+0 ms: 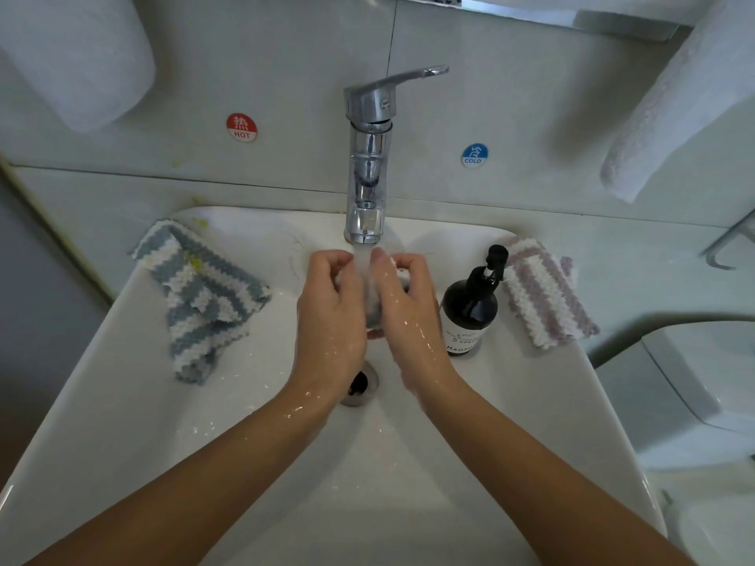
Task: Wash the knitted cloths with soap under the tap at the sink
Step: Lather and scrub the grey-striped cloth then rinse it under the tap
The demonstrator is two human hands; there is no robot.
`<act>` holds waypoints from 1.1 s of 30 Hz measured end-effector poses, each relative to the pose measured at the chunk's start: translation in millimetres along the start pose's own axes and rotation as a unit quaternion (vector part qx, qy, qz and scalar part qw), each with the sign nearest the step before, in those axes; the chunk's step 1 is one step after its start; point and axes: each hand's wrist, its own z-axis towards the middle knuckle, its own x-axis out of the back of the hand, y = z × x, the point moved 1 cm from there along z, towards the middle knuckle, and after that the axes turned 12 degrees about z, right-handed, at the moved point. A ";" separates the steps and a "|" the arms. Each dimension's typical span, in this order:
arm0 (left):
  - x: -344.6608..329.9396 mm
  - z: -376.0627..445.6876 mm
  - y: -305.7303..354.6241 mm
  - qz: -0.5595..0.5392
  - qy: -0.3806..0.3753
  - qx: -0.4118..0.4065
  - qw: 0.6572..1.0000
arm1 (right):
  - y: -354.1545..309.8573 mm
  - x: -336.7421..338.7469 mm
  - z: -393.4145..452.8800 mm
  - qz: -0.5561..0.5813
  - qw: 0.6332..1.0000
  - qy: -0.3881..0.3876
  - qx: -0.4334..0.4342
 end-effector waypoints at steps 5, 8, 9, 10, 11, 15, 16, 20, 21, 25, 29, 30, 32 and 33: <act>1.0 -0.8 0.2 -0.029 0.005 0.033 0.999 | -0.4 2.7 3.0 -0.065 0.997 0.007 0.030; 1.7 -1.8 -0.6 -0.035 0.012 0.044 0.998 | 2.6 -2.3 0.6 -0.008 0.997 0.033 0.065; 0.3 -3.0 -2.0 -0.031 0.007 0.049 0.998 | 3.2 -3.8 0.0 0.009 0.996 0.043 0.075; -1.8 -3.8 -3.6 -0.022 -0.002 0.058 0.998 | 4.2 -4.3 0.1 0.018 0.995 0.055 0.087; -4.1 -5.2 -5.8 -0.011 -0.013 0.071 0.997 | 4.7 -4.2 0.3 0.026 0.993 0.066 0.099; -11.1 -9.3 -12.0 -0.027 -0.018 0.101 0.994 | 7.9 -0.2 5.0 0.052 0.989 0.086 0.111; -11.4 -8.8 -13.9 -0.035 -0.003 0.097 0.995 | 8.4 -0.2 5.0 0.051 0.990 0.078 0.106; -6.3 -3.5 -12.1 -0.029 0.054 0.072 0.995 | 11.1 -0.8 5.1 -0.027 0.996 0.043 0.075; -3.7 -1.5 -10.7 -0.019 0.069 0.067 0.995 | 11.0 -2.3 4.5 -0.046 0.996 0.036 0.065; 1.6 2.2 -7.2 -0.034 0.082 0.056 0.994 | 5.2 -6.0 -0.8 -0.081 0.993 0.016 0.080; -4.4 -11.4 -5.9 -0.003 0.060 0.028 0.998 | -0.4 -3.3 4.4 -0.045 0.995 0.043 0.081; -4.9 -14.8 -4.9 0.002 0.051 0.019 0.999 | 0.6 -2.7 6.9 -0.031 0.996 0.047 0.065; -3.9 -15.3 -4.2 0.011 0.035 0.005 0.999 | -0.1 -3.6 7.5 -0.020 0.997 0.047 0.049; -2.6 -13.6 -3.8 0.017 0.035 0.000 0.999 | -0.3 -5.4 8.1 -0.034 0.997 0.044 0.051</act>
